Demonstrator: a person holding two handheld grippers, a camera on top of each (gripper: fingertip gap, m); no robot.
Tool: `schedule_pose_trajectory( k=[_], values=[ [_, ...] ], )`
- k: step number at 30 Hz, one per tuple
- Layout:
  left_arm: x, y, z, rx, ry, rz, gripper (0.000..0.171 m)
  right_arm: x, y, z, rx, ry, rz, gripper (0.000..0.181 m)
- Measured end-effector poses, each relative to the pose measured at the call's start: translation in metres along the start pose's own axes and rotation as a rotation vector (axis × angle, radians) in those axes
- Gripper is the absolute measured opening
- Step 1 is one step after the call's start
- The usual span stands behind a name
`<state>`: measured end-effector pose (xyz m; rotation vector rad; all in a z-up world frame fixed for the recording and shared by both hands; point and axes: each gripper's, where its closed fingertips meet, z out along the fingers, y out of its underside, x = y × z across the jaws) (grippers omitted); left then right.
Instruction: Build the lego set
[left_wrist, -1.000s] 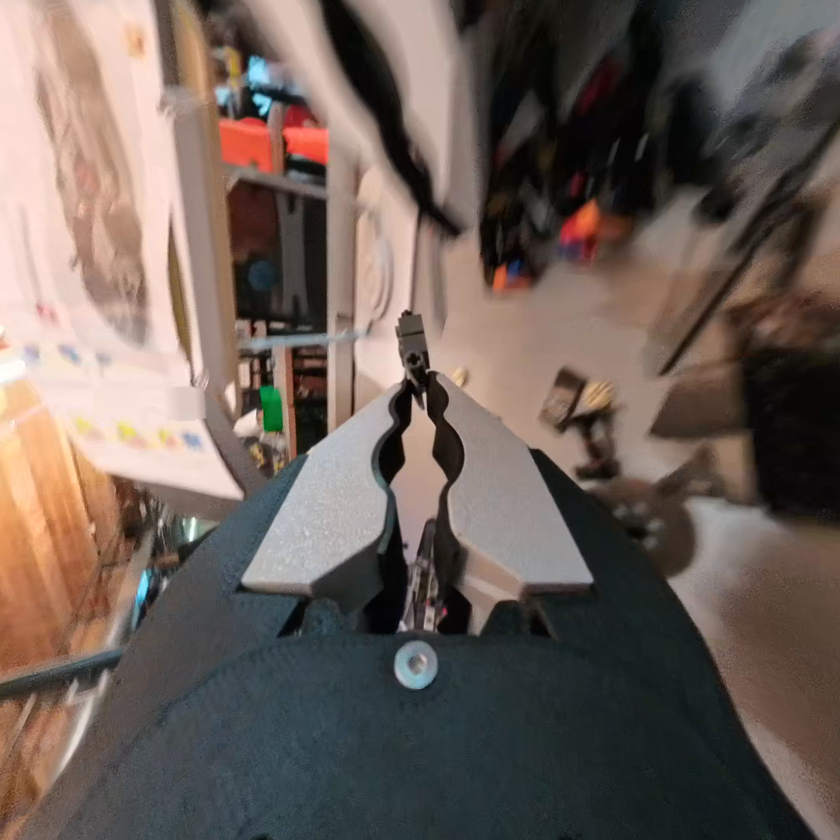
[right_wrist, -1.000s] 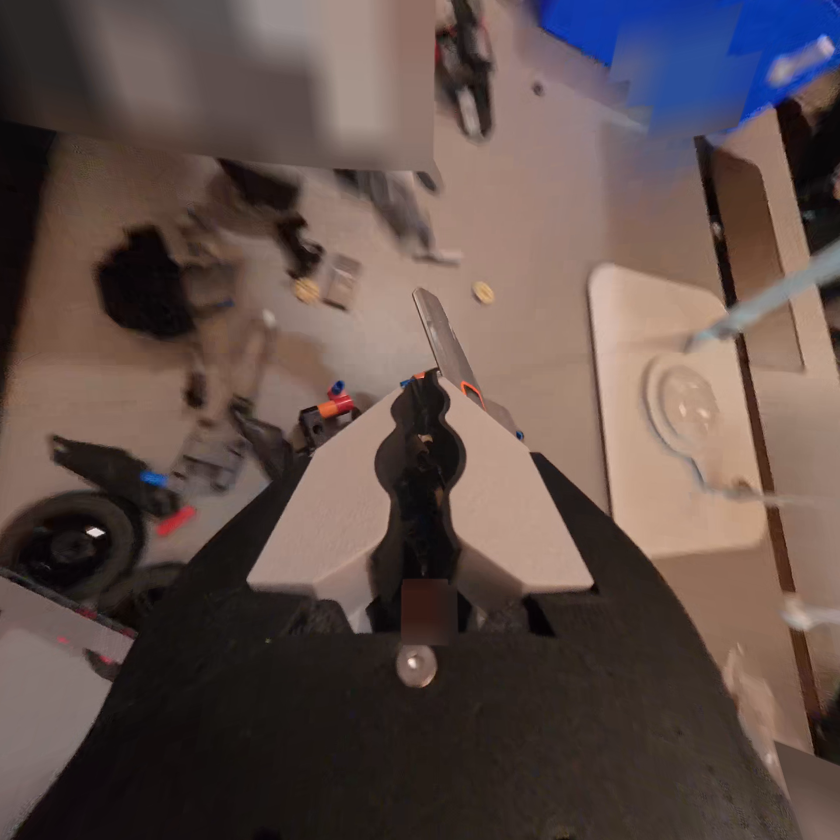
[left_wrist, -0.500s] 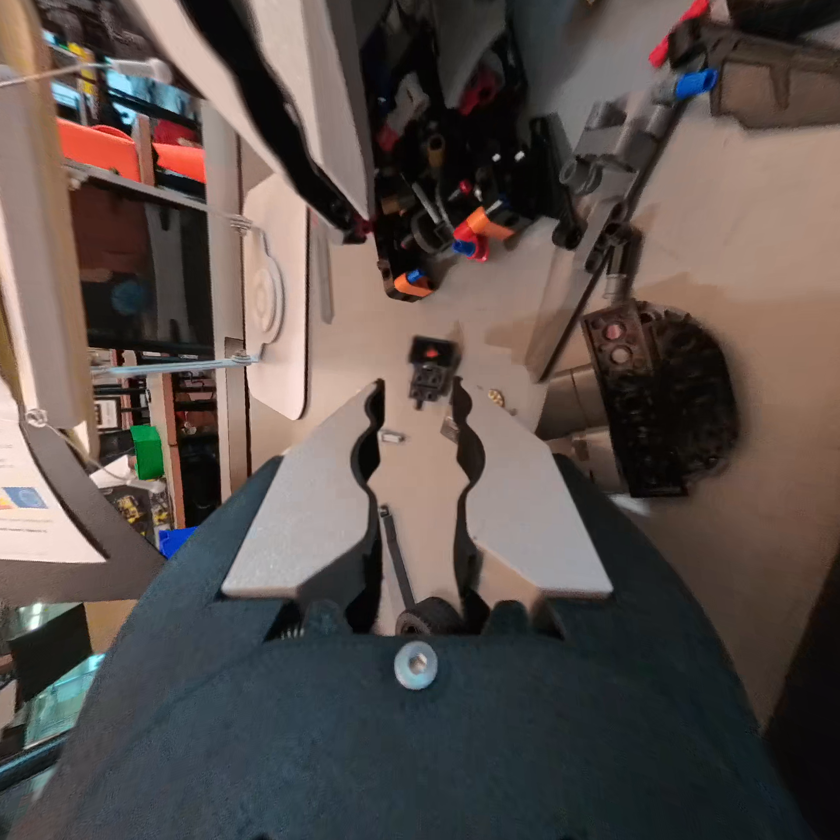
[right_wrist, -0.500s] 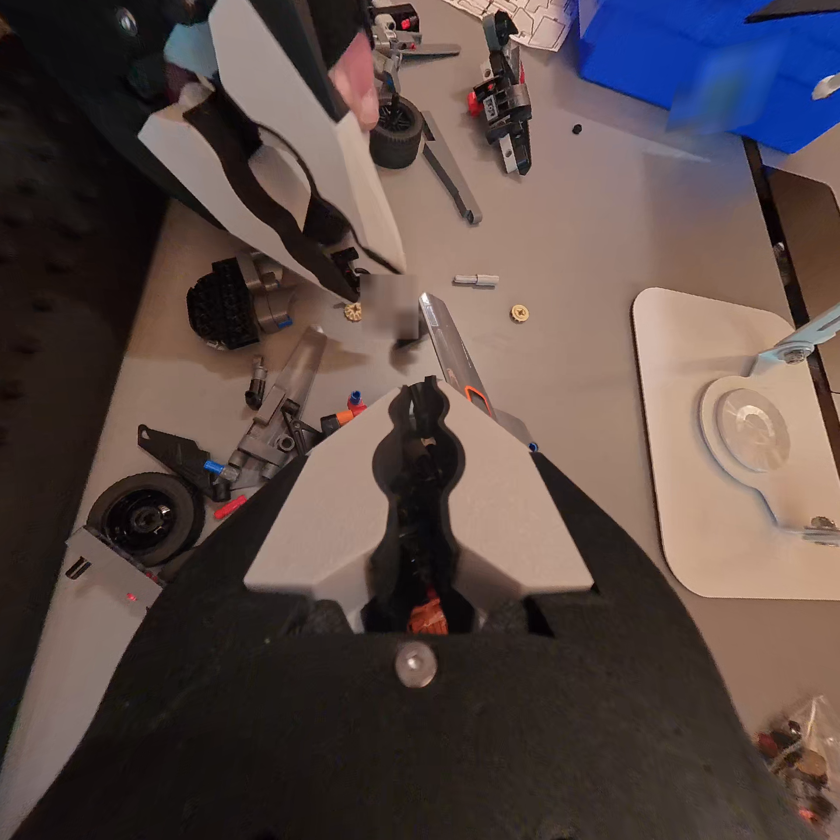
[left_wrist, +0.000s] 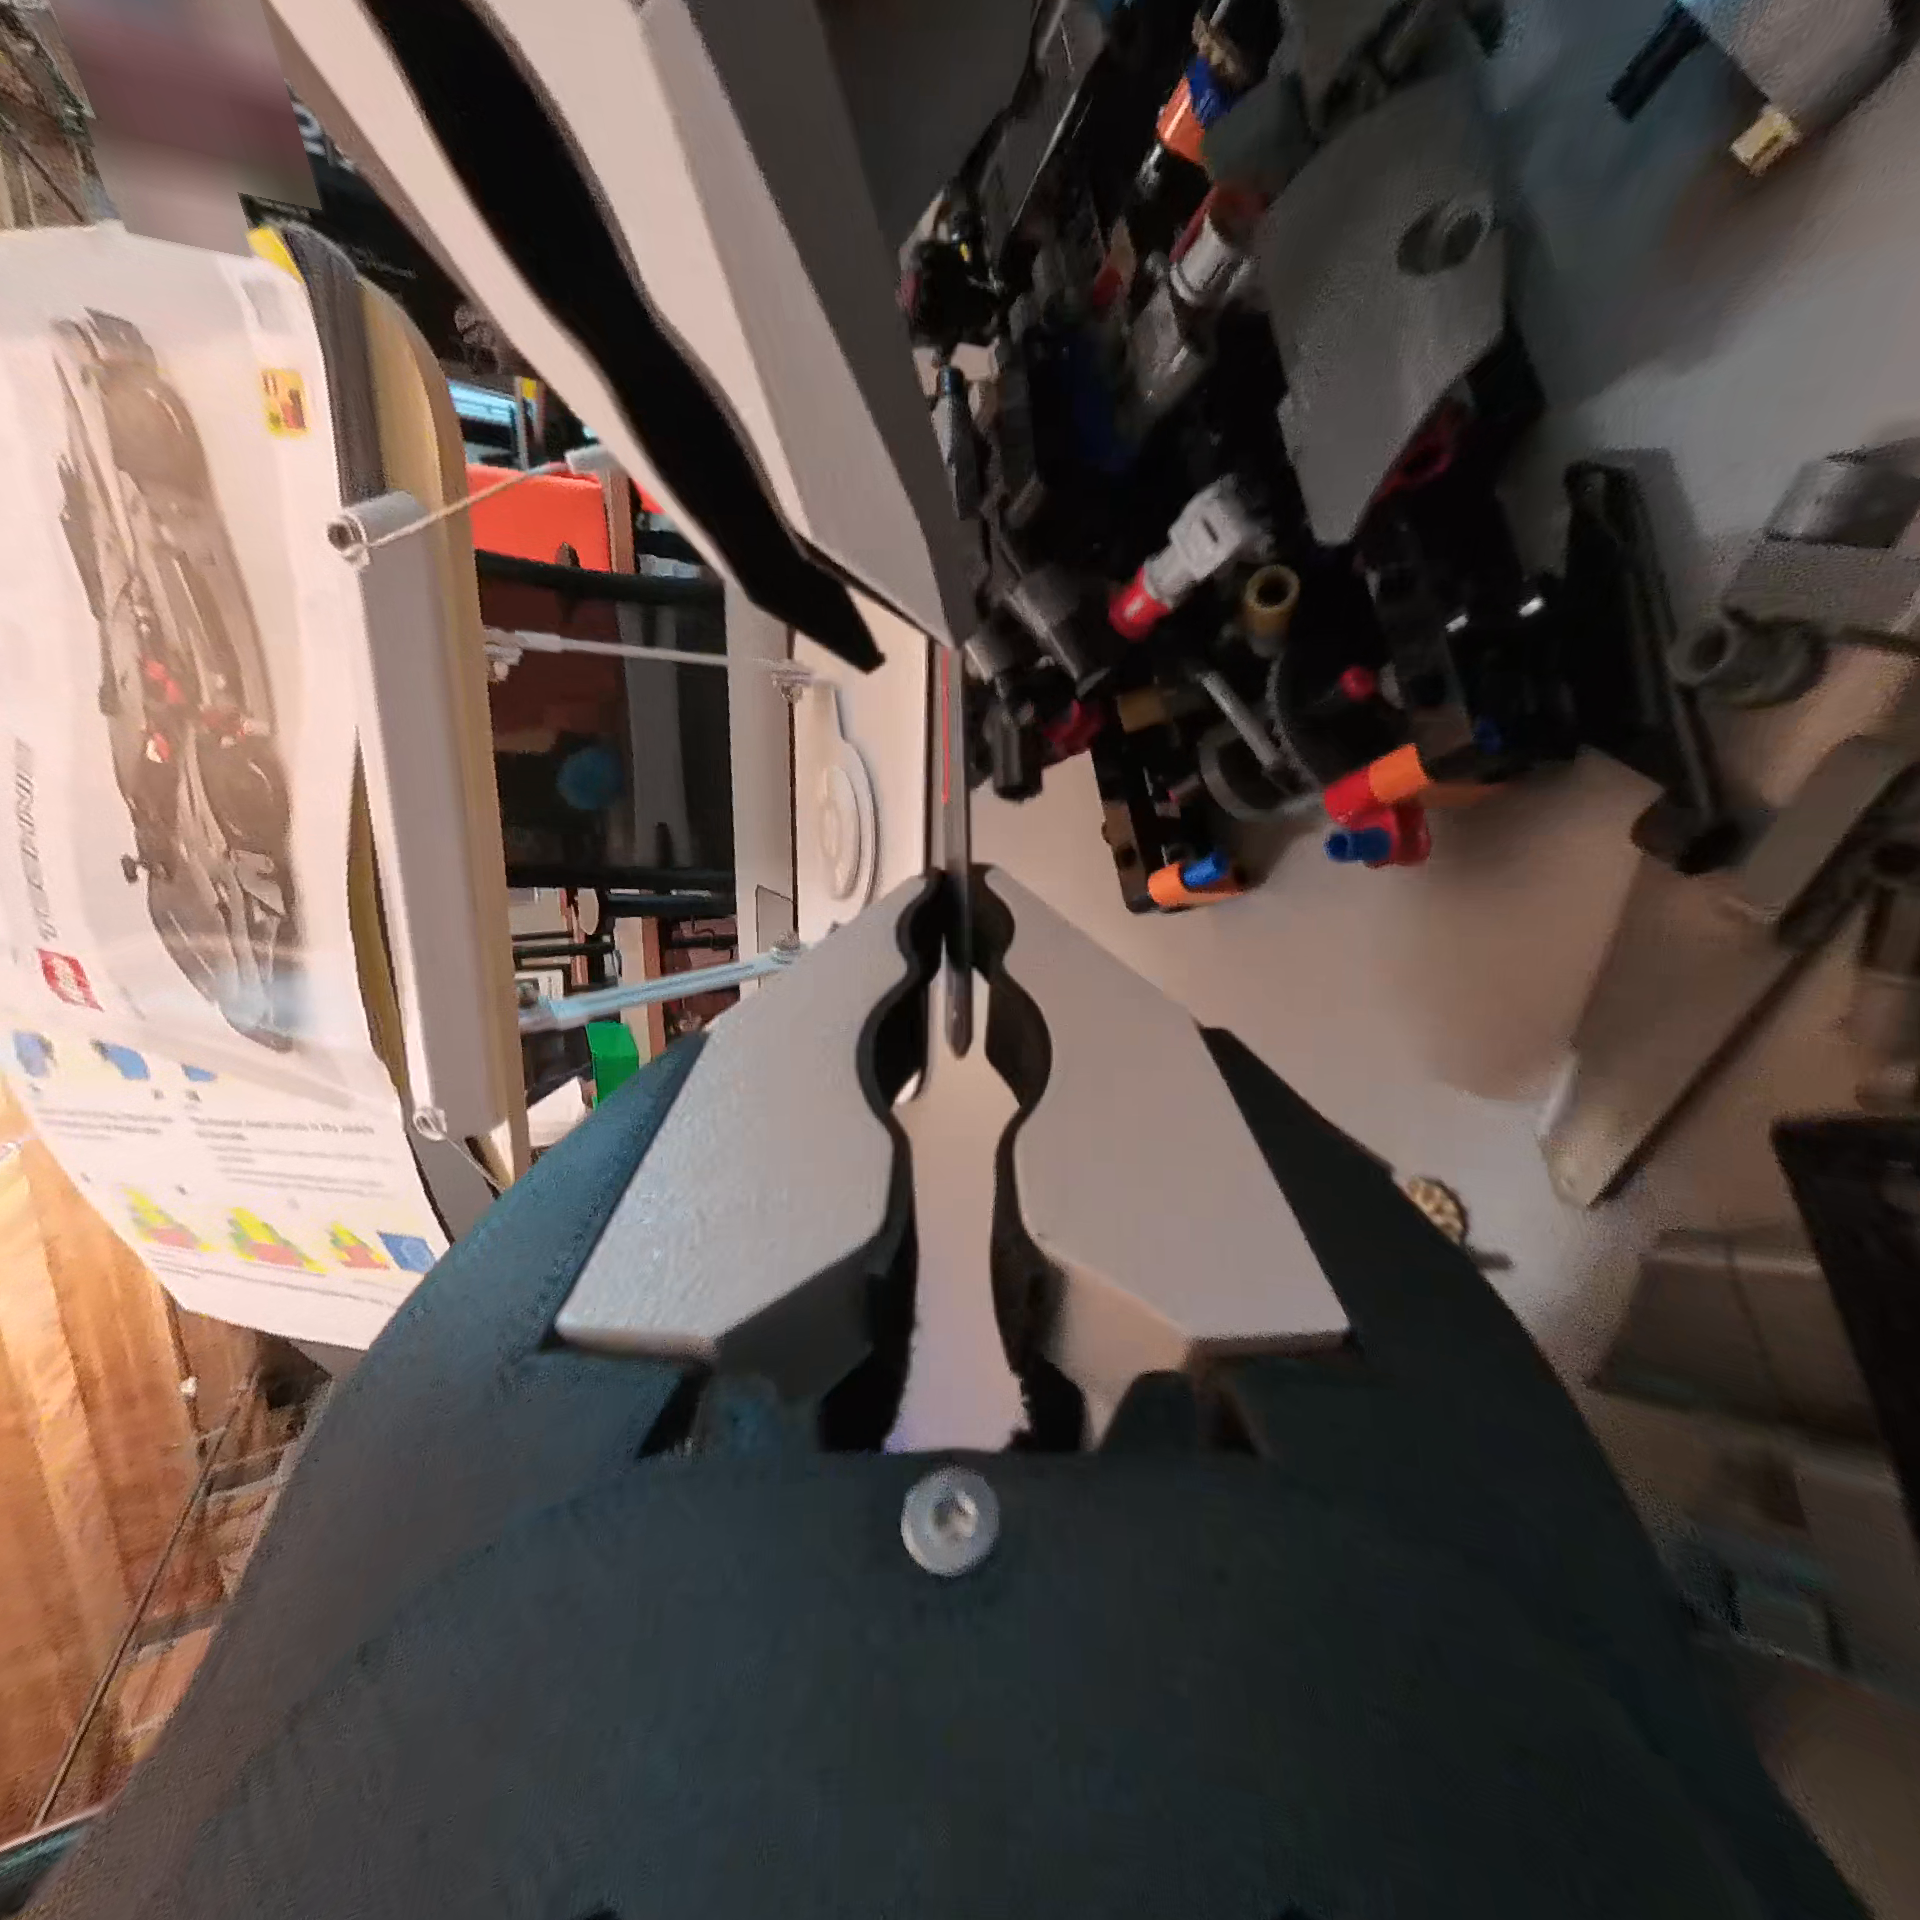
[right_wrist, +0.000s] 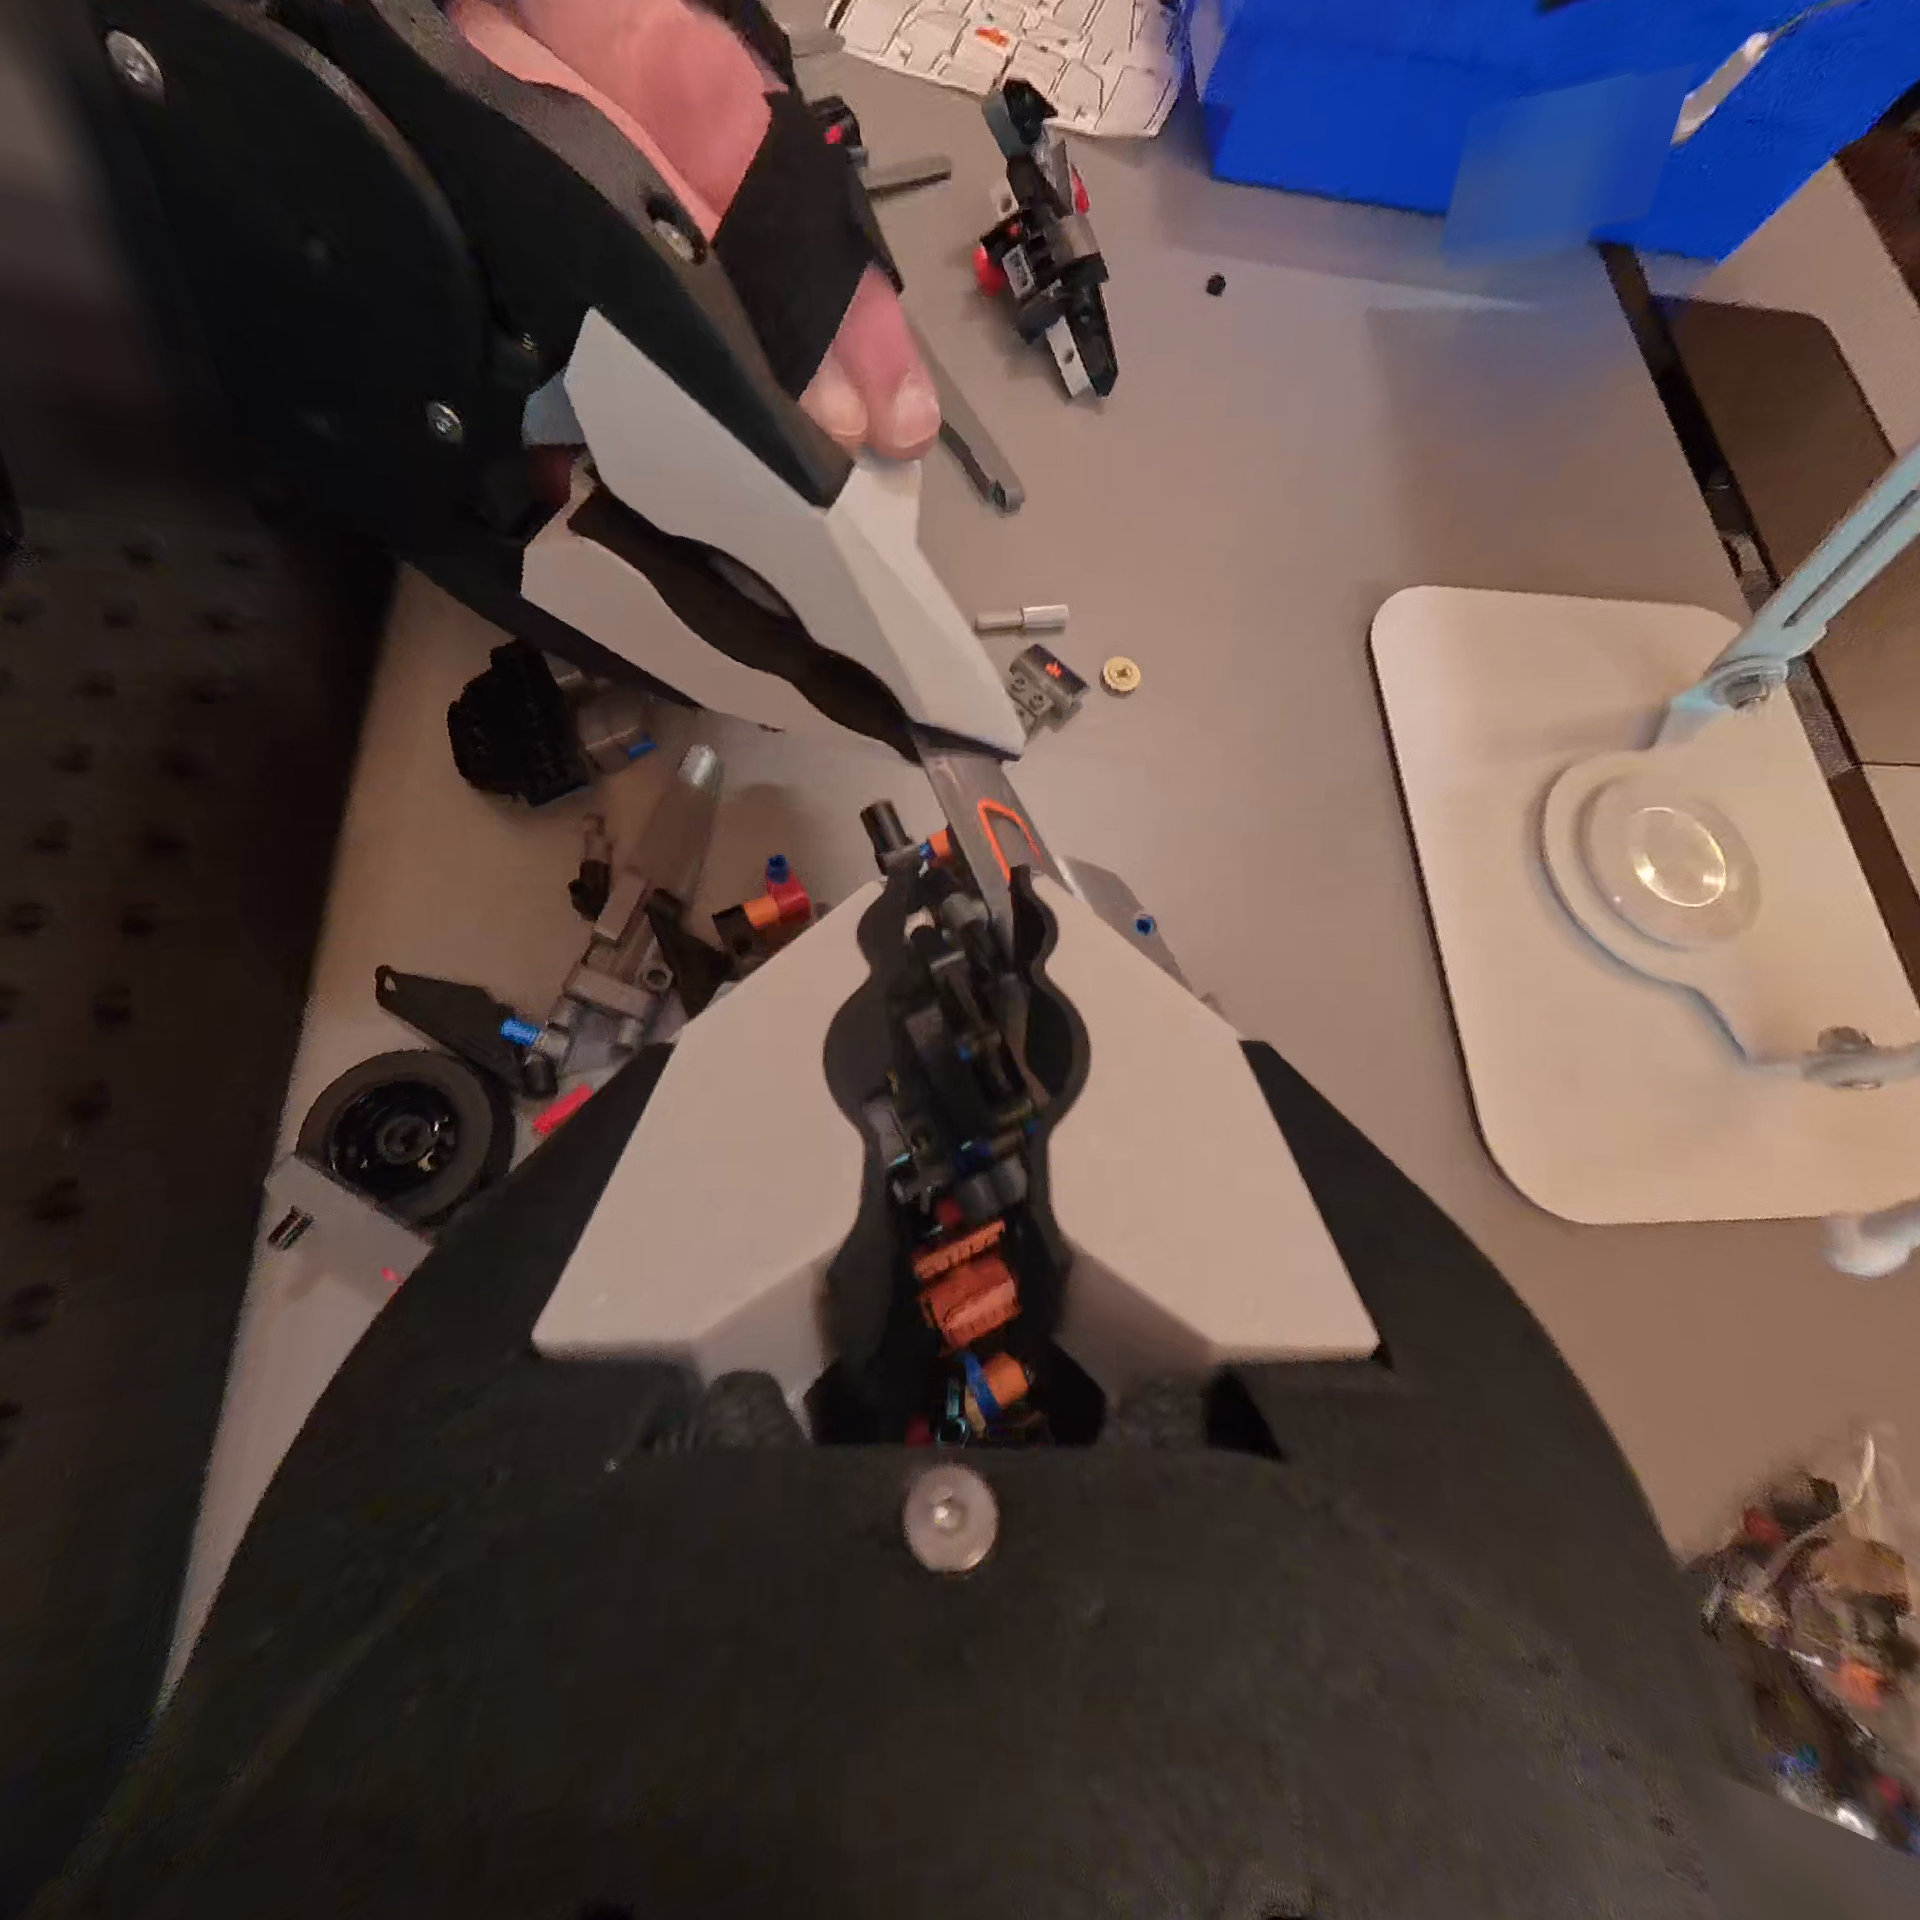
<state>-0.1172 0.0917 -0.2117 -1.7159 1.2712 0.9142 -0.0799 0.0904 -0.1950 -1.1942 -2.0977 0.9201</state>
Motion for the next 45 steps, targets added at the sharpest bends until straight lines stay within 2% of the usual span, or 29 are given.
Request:
schedule_pose_trajectory(
  k=[6,12,15,18,22,25,27,32,37,39,42,45],
  values=[
    [-0.006,-0.006,0.003,-0.004,-0.006,0.045,0.0,-0.016,0.01,0.009,-0.069,-0.053,-0.062,0.0],
    [-0.008,-0.014,0.002,-0.016,0.05,-0.002,0.0,-0.034,0.026,0.035,-0.185,-0.099,-0.128,0.0],
    [-0.01,-0.013,0.004,-0.004,0.069,-0.06,0.0,-0.037,0.019,0.029,-0.144,-0.123,-0.095,0.0],
    [-0.01,-0.009,0.005,-0.012,0.086,-0.12,0.0,-0.017,0.006,0.005,-0.063,-0.039,-0.033,0.005],
    [-0.009,-0.008,0.008,0.017,0.158,-0.238,0.001,0.004,0.006,-0.018,-0.037,0.151,-0.113,0.021],
    [-0.01,-0.009,0.009,0.03,0.206,-0.286,0.001,0.01,0.015,-0.011,-0.125,0.247,-0.231,0.023],
    [-0.011,-0.011,0.009,0.033,0.238,-0.301,0.002,0.014,0.021,-0.005,-0.186,0.301,-0.314,0.018],
    [-0.016,-0.008,0.011,0.011,0.242,-0.307,0.003,0.018,0.019,-0.001,-0.17,0.33,-0.344,0.014],
    [-0.014,-0.011,0.01,0.041,0.269,-0.348,0.003,0.007,0.016,-0.008,-0.09,0.201,-0.191,0.008],
    [-0.013,-0.011,0.011,0.037,0.257,-0.346,0.003,0.003,0.011,-0.011,-0.047,0.13,-0.07,0.019],
    [-0.014,-0.013,0.012,0.045,0.235,-0.339,0.003,0.004,0.021,-0.003,-0.082,0.101,0.018,0.025],
    [-0.015,-0.013,0.012,0.042,0.218,-0.333,0.003,0.006,0.022,-0.001,-0.074,0.091,0.068,0.018]
  ],
)
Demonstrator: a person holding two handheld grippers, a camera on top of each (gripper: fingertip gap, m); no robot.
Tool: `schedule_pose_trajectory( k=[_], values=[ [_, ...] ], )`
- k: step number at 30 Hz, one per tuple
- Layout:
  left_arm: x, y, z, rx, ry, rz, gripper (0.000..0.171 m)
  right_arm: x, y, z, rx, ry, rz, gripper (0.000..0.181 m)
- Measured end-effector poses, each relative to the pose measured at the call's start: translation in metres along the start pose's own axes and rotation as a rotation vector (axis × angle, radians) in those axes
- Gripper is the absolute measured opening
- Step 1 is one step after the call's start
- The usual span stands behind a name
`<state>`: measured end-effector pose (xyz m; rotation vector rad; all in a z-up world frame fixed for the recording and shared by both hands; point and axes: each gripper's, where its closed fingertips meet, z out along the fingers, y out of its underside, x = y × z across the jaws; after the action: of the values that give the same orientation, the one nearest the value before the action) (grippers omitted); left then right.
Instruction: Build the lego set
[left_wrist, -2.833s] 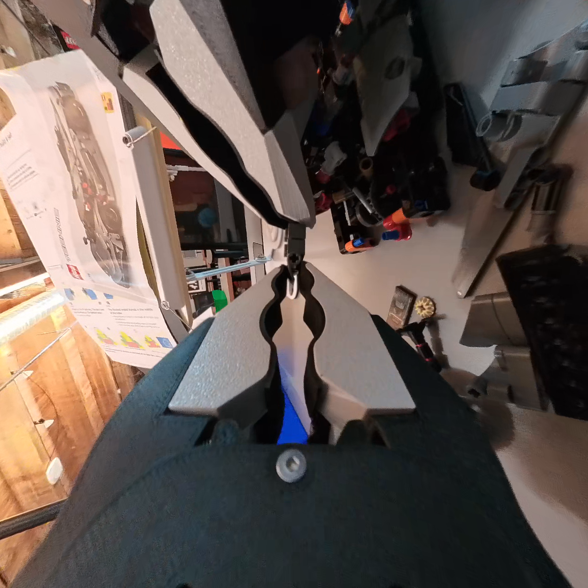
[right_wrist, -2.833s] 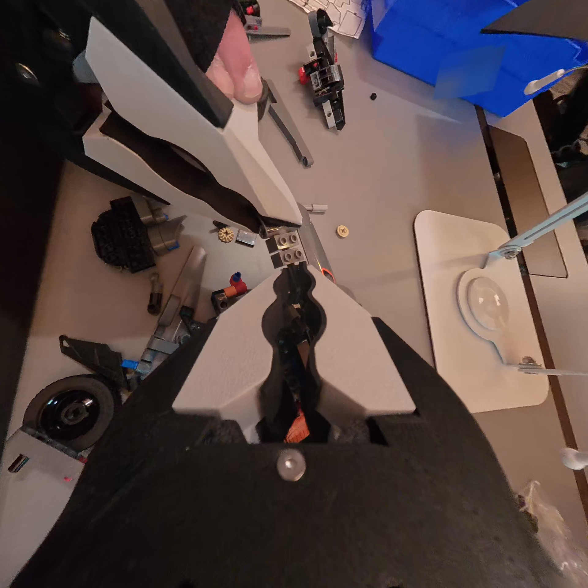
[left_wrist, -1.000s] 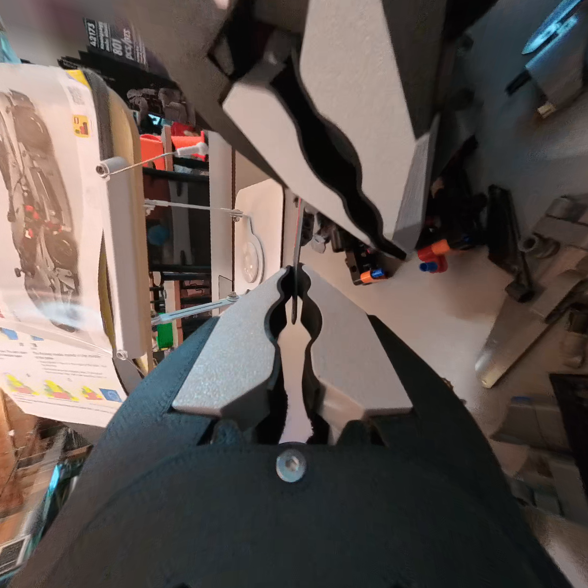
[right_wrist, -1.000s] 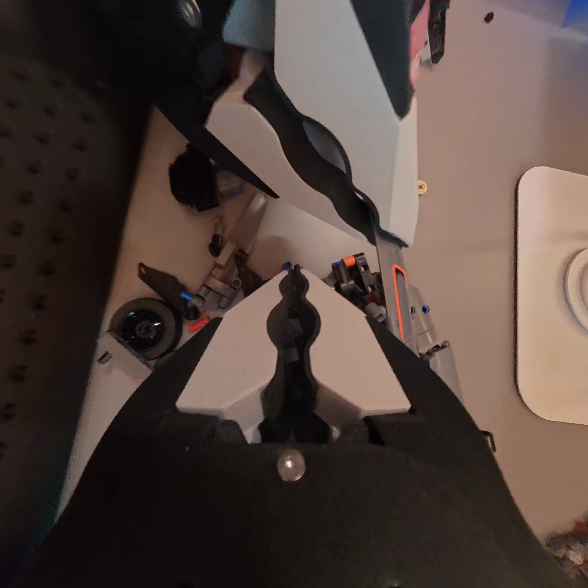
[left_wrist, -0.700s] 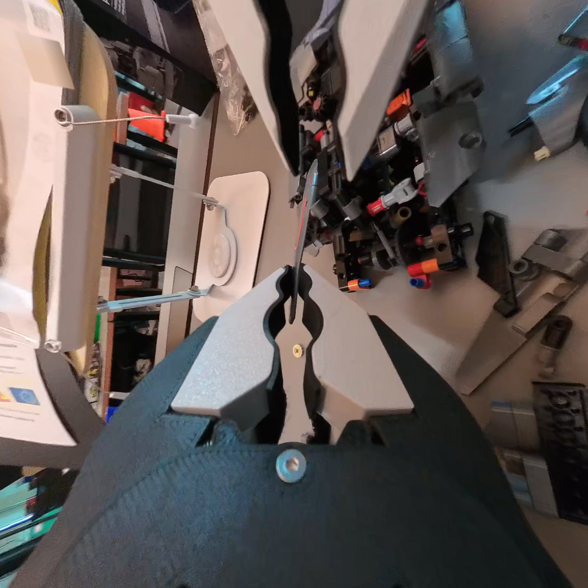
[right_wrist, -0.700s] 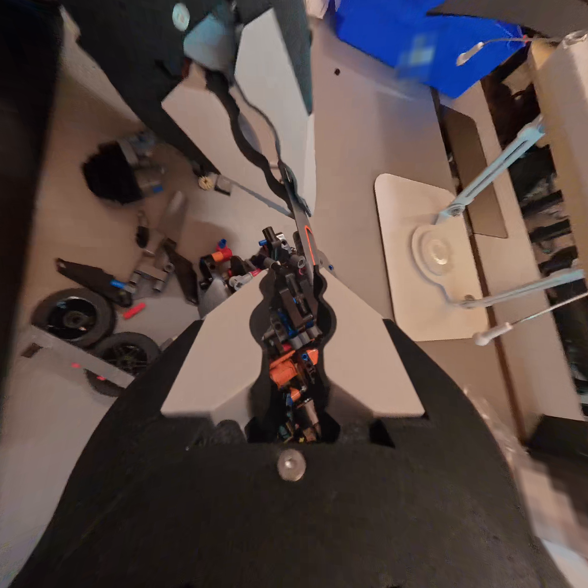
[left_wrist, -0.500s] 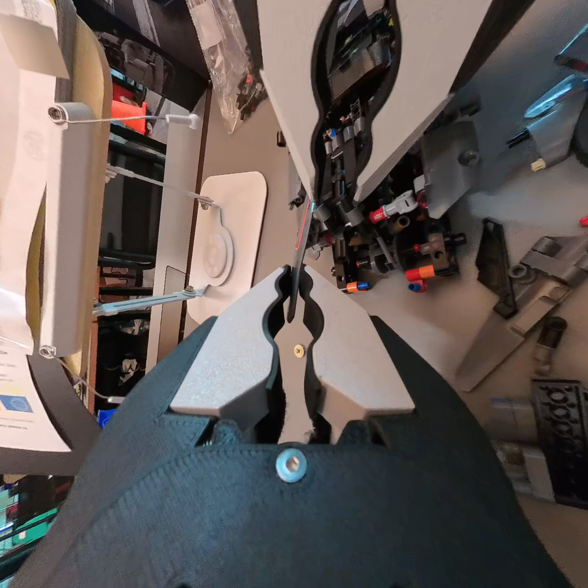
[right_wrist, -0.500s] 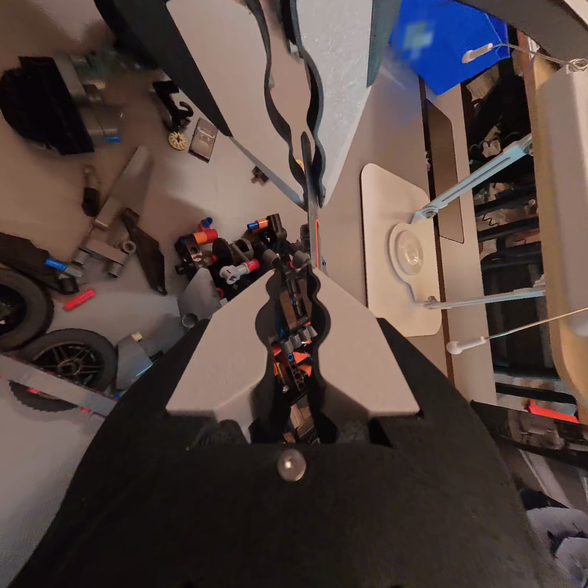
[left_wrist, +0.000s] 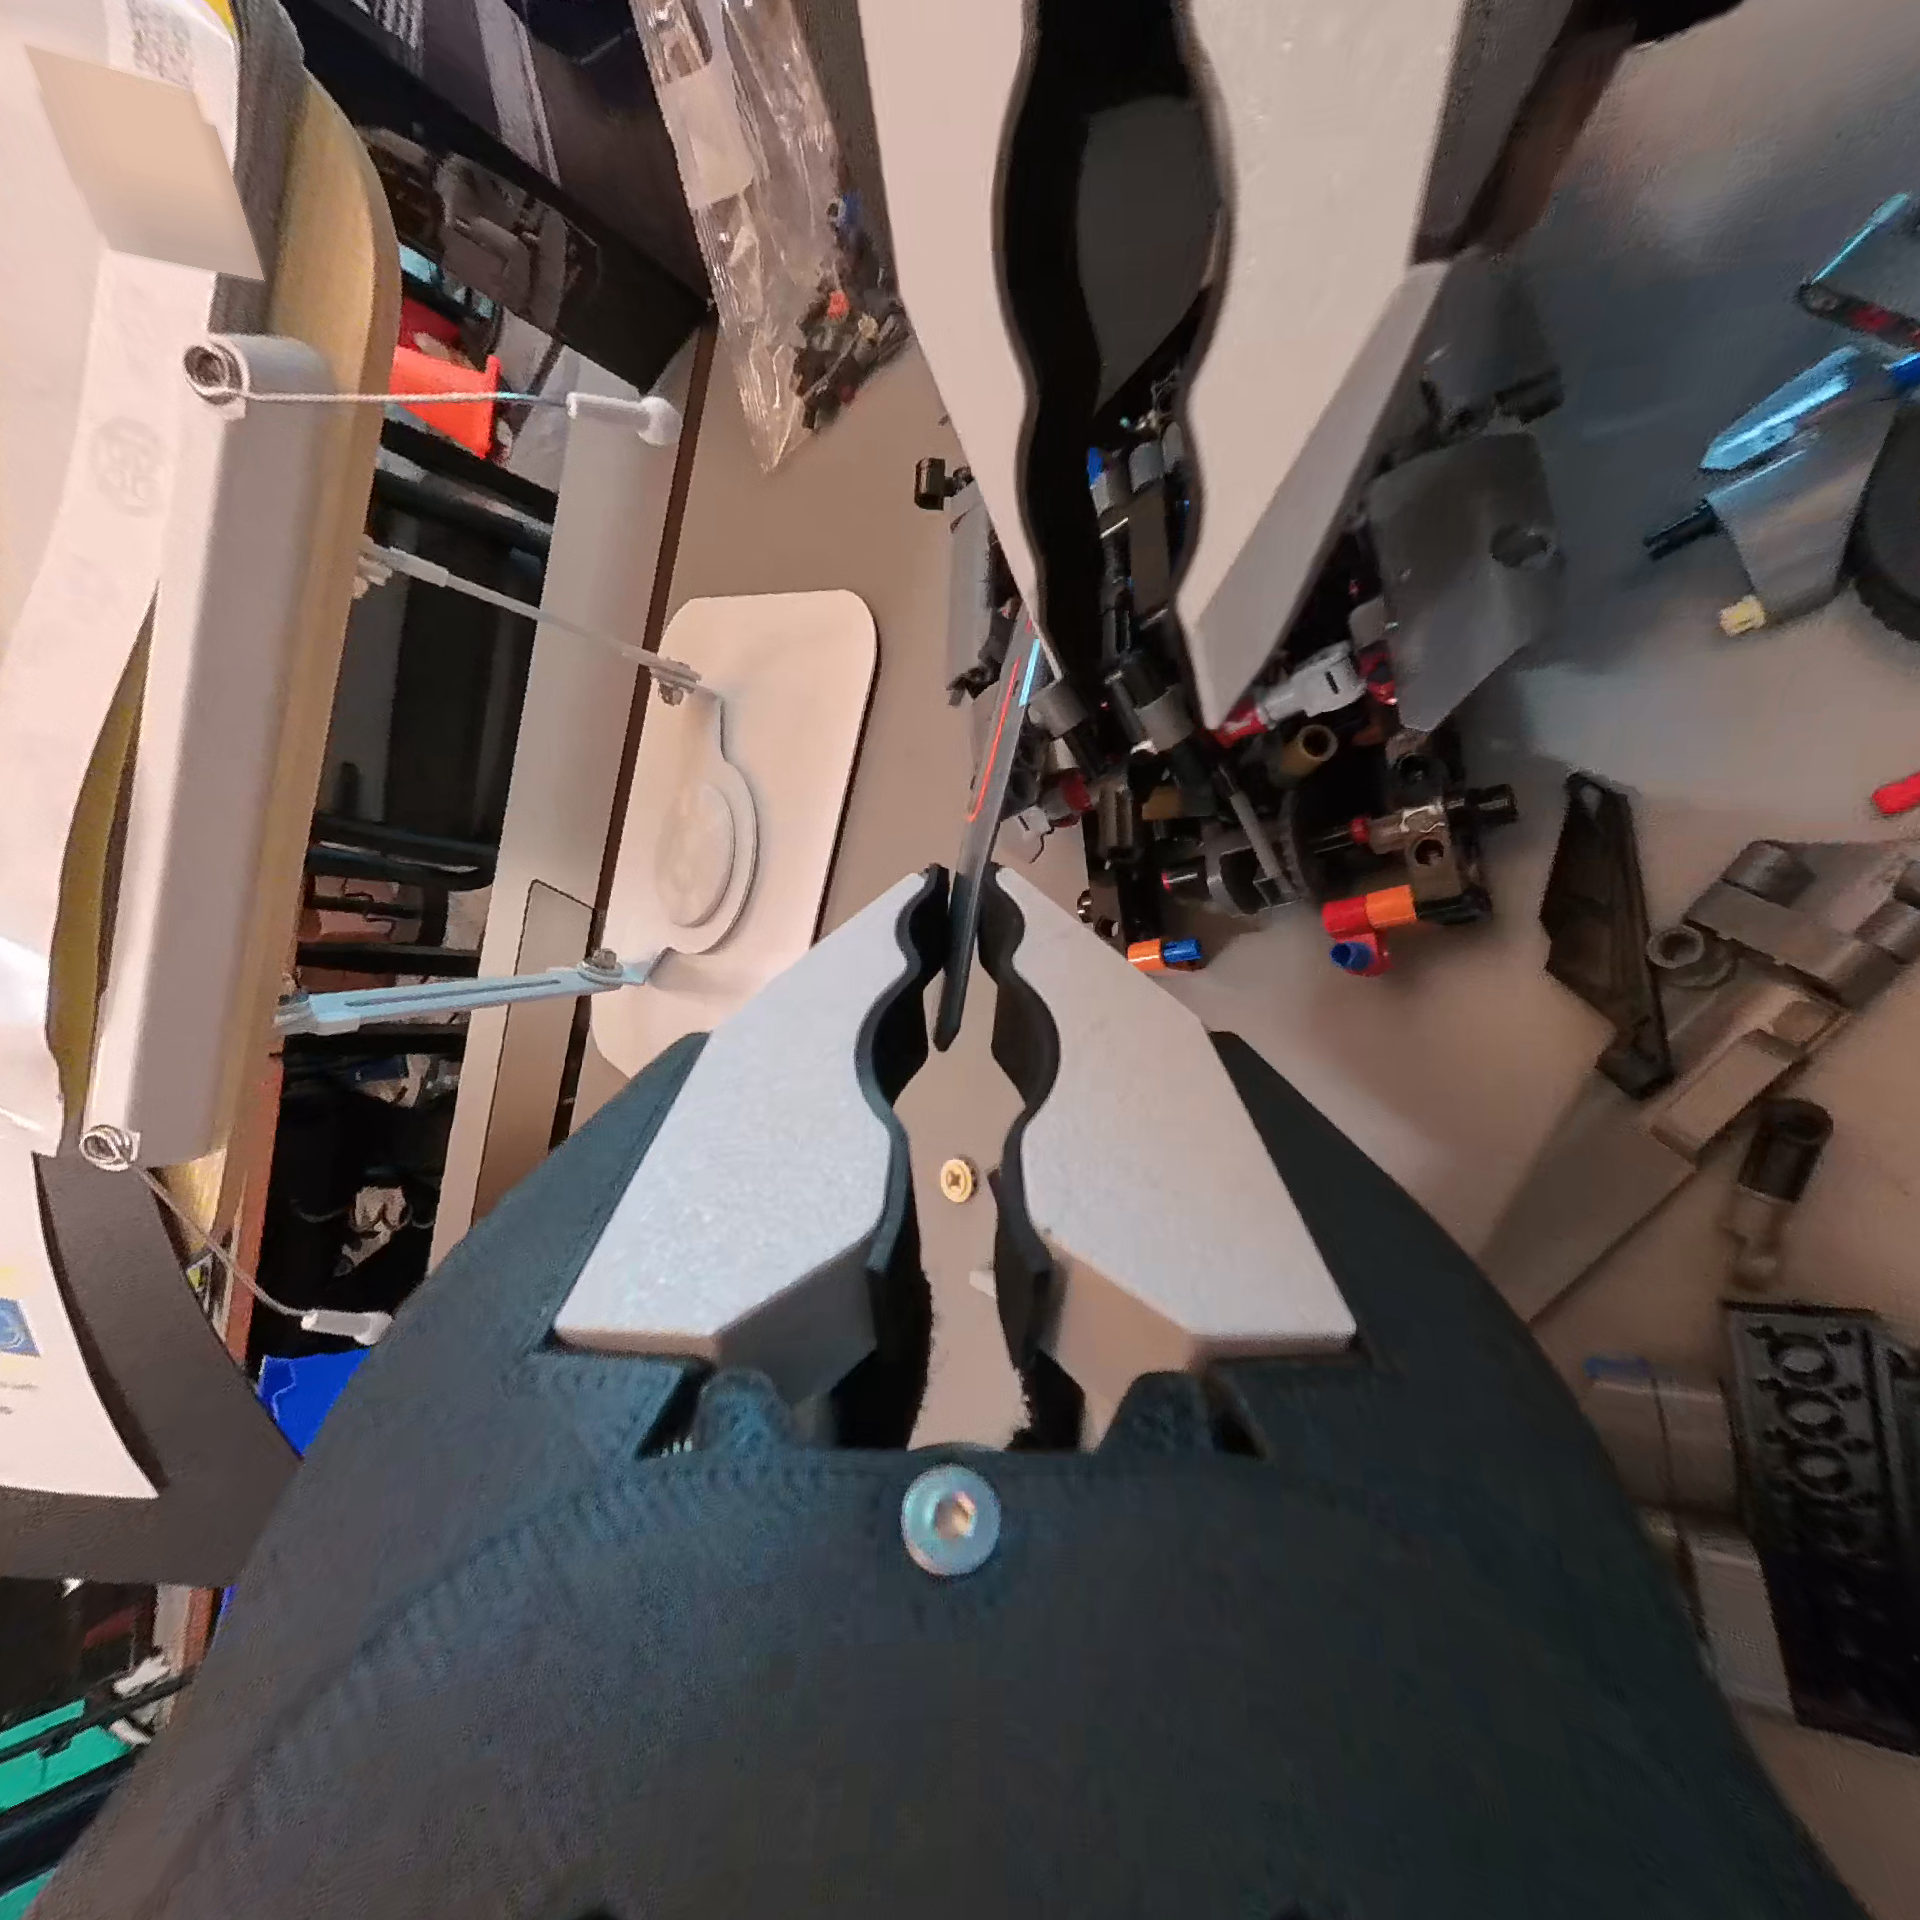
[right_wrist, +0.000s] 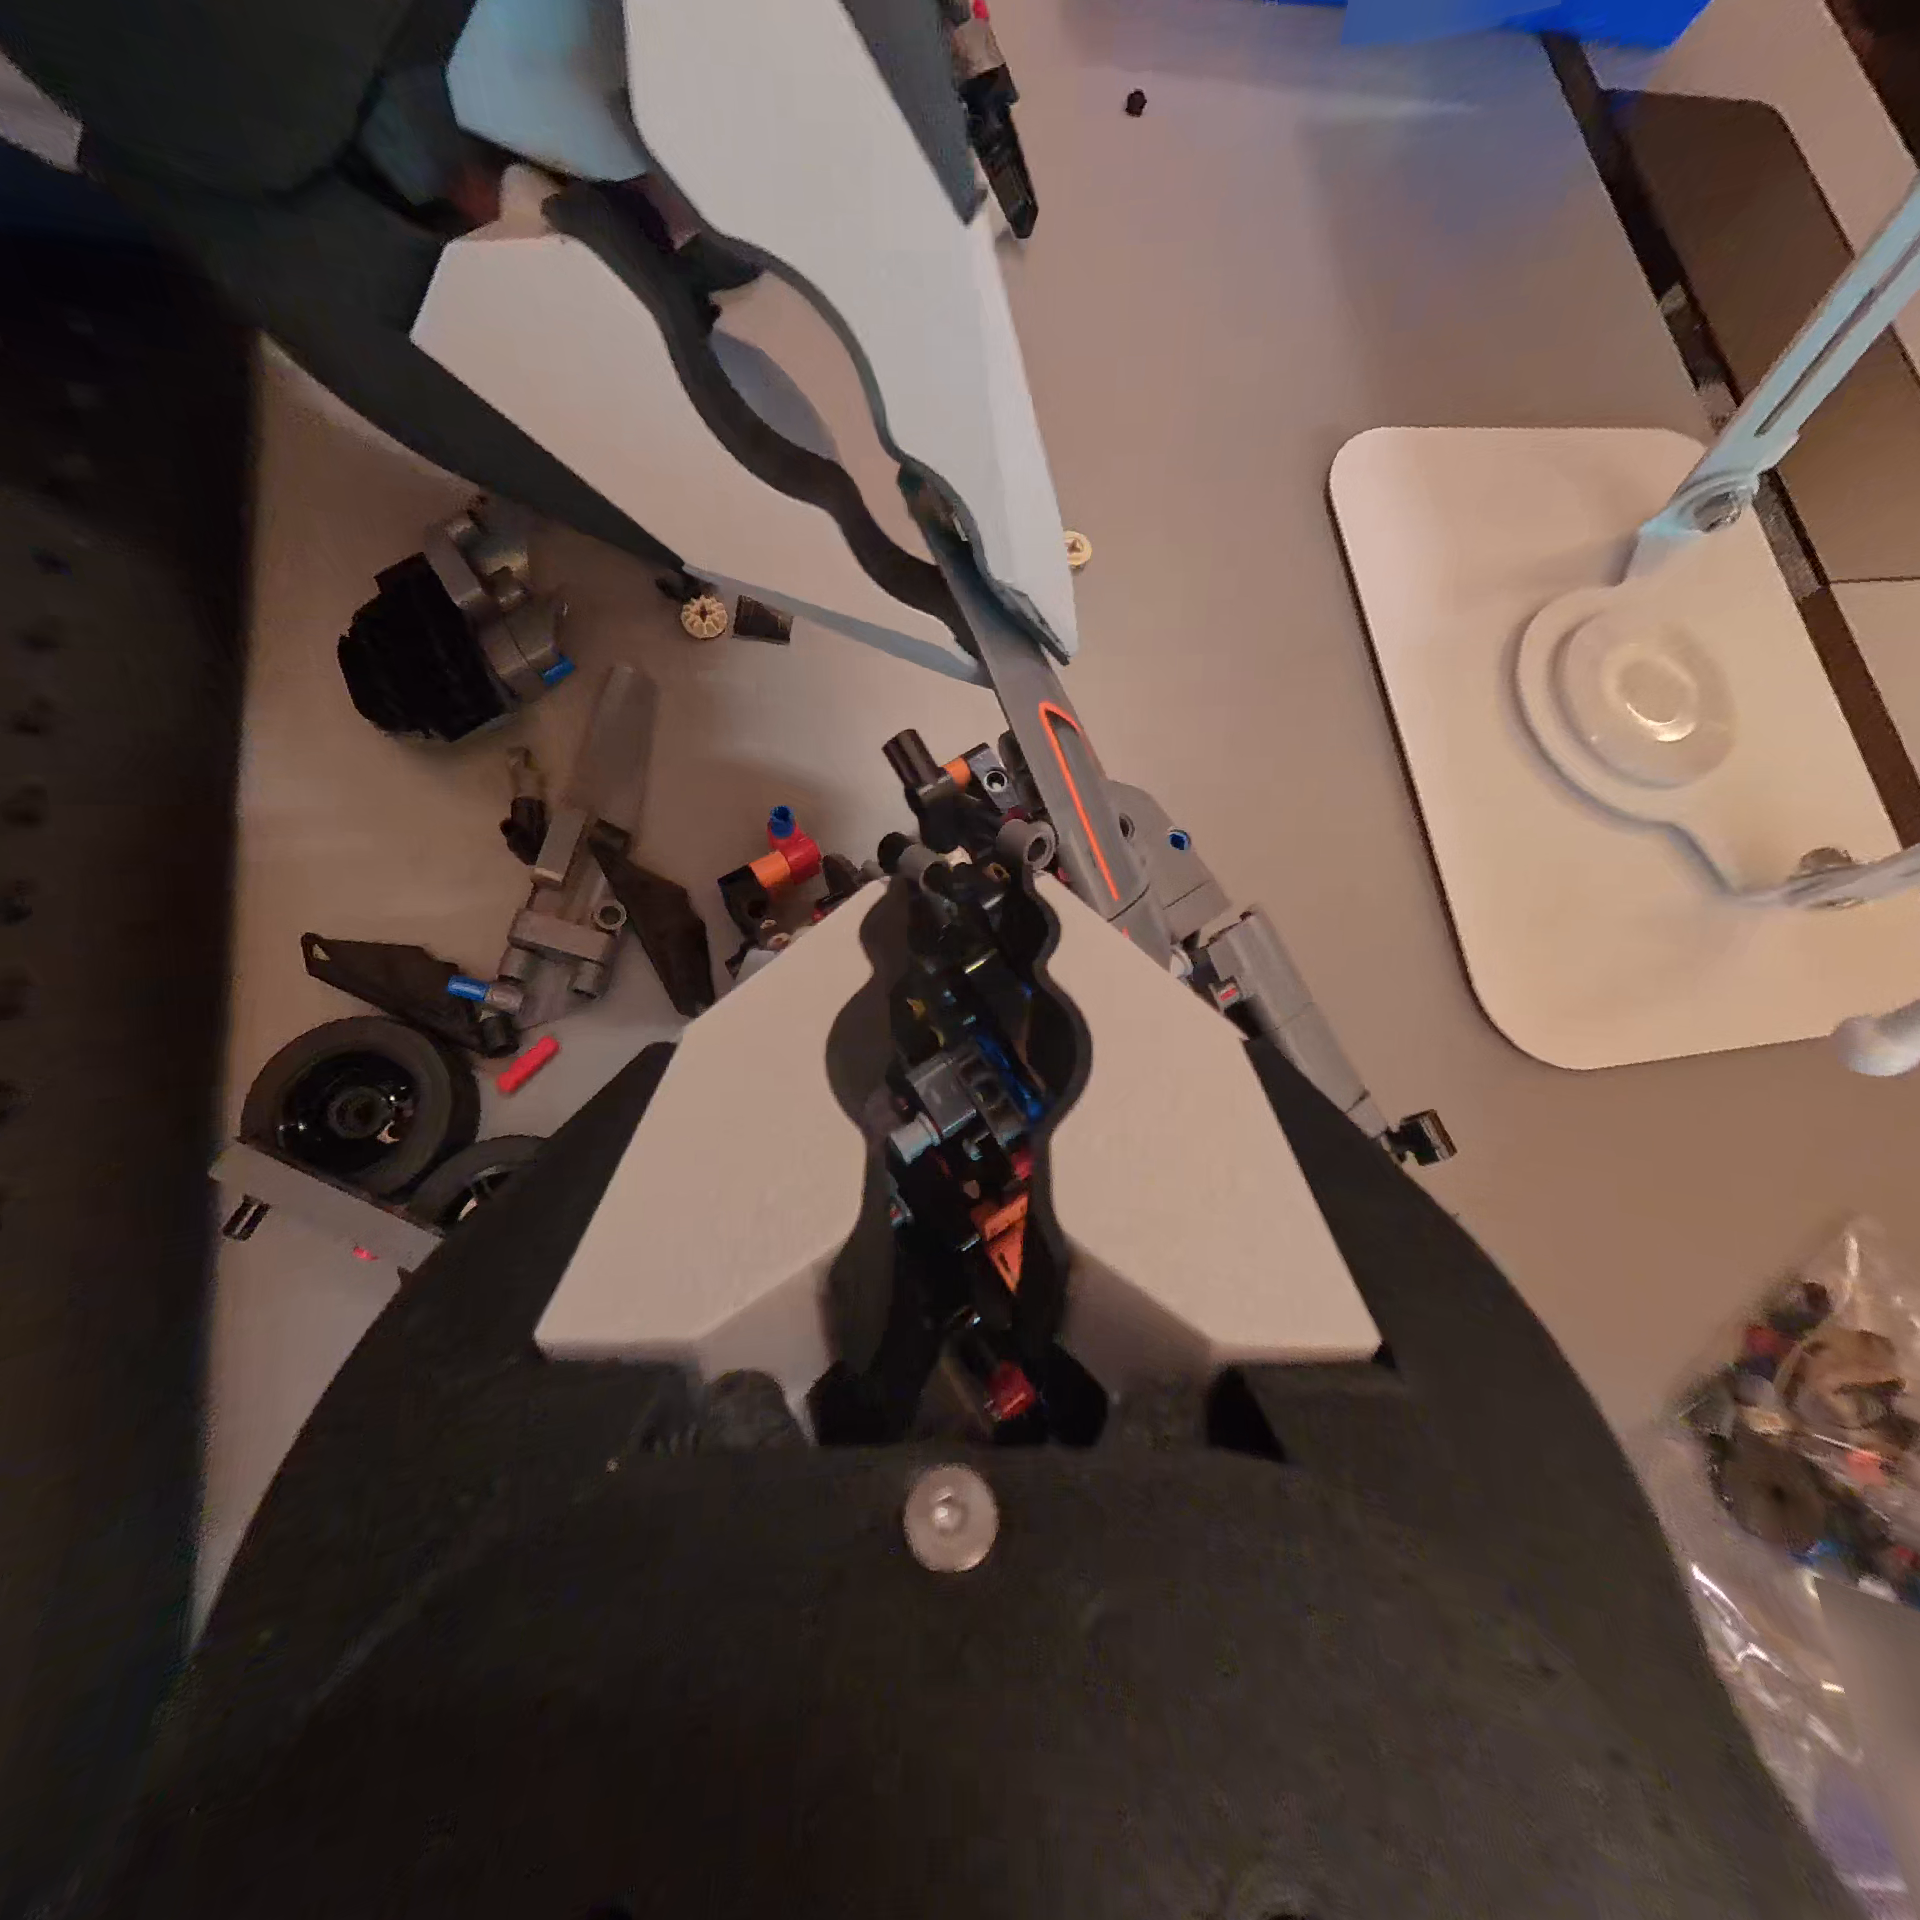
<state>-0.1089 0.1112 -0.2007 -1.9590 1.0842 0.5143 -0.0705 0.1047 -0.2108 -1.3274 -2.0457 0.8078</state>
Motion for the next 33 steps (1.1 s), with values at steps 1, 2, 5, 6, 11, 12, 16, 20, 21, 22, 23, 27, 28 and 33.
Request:
schedule_pose_trajectory(
  k=[1,2,5,6,11,12,16,20,21,22,23,27,28,33],
  values=[
    [0.0,-0.001,0.0,0.008,-0.001,-0.005,0.003,0.0,0.0,0.0,0.004,0.0,-0.003,0.016],
    [0.0,-0.002,0.0,0.008,-0.008,-0.006,0.003,0.0,0.0,0.0,0.01,0.001,-0.007,0.016],
    [-0.002,-0.002,0.0,0.016,-0.018,-0.024,0.003,-0.001,0.0,-0.001,0.017,-0.026,-0.003,0.017],
    [-0.001,-0.003,-0.001,0.022,-0.02,-0.021,0.003,-0.001,0.0,-0.001,0.019,-0.026,-0.013,0.017],
    [0.001,-0.004,0.0,0.023,-0.034,-0.002,0.003,-0.01,0.0,-0.005,0.009,-0.054,-0.046,0.02],
    [0.001,-0.005,0.0,0.027,-0.034,-0.005,0.003,-0.012,0.0,-0.004,0.01,-0.063,-0.057,0.019],
    [-0.002,-0.009,-0.001,0.029,-0.072,0.022,0.003,-0.001,-0.001,-0.012,0.03,-0.039,0.004,0.016],
    [0.0,-0.011,0.001,0.032,-0.062,0.007,0.003,0.007,-0.004,-0.013,0.042,0.012,0.033,0.025],
    [-0.001,-0.011,0.001,0.031,-0.061,0.006,0.003,0.009,-0.004,-0.01,0.028,0.028,0.043,0.026],
    [-0.001,-0.012,0.001,0.031,-0.066,0.005,0.003,0.009,-0.004,-0.008,0.025,0.037,0.058,0.026],
    [-0.001,-0.012,0.002,0.027,-0.07,0.005,0.003,0.01,-0.005,-0.008,0.021,0.042,0.074,0.024],
    [0.0,-0.014,0.001,0.021,-0.076,0.001,0.003,0.013,-0.002,-0.008,0.002,0.099,0.037,0.009],
    [0.0,-0.014,0.001,0.019,-0.075,-0.002,0.003,0.013,-0.002,-0.009,0.005,0.09,0.033,0.008],
    [0.002,-0.015,0.001,0.012,-0.086,-0.003,0.002,0.01,0.0,-0.01,0.011,0.075,-0.024,0.006]
  ],
)
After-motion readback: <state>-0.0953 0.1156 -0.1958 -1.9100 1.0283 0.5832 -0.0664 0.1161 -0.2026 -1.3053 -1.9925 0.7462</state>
